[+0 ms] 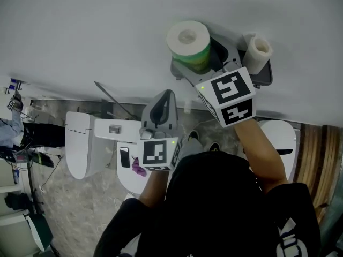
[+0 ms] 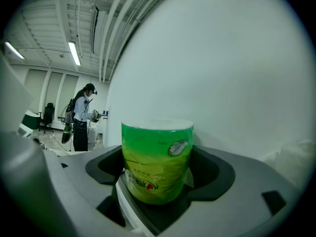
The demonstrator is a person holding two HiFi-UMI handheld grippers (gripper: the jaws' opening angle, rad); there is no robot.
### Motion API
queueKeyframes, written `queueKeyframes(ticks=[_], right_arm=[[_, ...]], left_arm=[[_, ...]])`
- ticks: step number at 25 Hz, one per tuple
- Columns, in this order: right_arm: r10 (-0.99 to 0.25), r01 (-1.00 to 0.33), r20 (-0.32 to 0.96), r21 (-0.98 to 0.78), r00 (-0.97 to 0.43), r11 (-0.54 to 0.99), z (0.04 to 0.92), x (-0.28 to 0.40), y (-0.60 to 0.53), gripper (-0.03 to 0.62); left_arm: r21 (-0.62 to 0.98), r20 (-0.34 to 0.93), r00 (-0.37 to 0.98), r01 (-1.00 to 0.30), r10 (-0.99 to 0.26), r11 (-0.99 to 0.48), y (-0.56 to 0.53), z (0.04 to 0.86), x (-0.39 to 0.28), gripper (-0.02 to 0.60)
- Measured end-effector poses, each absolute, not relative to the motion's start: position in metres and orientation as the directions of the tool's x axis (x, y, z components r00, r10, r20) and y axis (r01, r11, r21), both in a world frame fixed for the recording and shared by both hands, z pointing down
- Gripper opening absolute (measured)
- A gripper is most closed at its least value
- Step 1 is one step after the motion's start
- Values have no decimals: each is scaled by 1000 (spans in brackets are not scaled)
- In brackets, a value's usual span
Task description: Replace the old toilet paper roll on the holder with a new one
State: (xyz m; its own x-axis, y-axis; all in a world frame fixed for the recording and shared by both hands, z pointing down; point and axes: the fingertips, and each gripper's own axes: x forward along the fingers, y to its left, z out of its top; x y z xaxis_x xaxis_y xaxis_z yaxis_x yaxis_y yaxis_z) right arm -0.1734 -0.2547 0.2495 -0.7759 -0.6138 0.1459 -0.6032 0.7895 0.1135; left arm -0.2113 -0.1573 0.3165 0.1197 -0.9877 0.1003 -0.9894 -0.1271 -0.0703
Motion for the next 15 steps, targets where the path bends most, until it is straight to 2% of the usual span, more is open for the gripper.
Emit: queueKeyframes(ticks=[9,15], right_arm=[[-577,-577,-47,138,-815,805,173,-142,-223,405],[-630,-653,-174,182,-757,735,131,-93,-207,405]], left_arm=[[-84,100,142,-985,-985,-150,-158,309,-190,23],[-87,96,203,-973,-974,-212,-159,317,-172,23]])
